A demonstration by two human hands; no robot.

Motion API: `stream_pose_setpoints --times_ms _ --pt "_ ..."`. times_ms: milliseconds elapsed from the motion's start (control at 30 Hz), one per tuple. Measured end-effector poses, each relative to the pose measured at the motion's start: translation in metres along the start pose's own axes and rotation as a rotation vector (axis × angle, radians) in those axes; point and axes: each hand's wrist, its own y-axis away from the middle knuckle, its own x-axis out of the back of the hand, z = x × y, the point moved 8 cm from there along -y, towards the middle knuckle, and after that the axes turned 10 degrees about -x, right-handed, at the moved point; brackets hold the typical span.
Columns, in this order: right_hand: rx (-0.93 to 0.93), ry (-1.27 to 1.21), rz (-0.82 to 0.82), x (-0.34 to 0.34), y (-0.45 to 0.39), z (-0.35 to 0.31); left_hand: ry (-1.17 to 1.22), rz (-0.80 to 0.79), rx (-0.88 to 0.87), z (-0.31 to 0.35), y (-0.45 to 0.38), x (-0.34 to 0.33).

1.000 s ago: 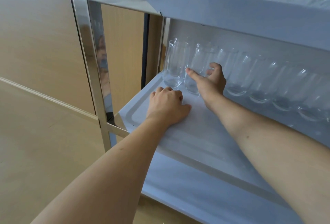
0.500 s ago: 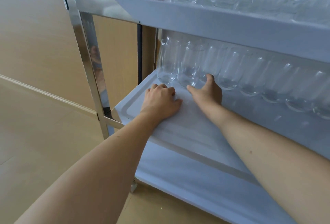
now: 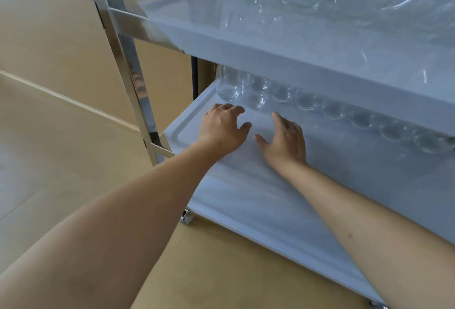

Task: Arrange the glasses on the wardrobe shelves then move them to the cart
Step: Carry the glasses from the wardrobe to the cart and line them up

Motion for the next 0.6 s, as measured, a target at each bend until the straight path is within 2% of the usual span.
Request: stream_pose_setpoints --times_ms 333,600 --pt "-0.066 0.060 -0.276 0.030 0.071 -0.025 -0.011 -0.252 0.201 0.000 0.068 0.060" --pt "-0.238 -0.015 -0.461 0.119 0.143 -0.041 0.033 -0.468 0.366 0.051 0.122 0.146"
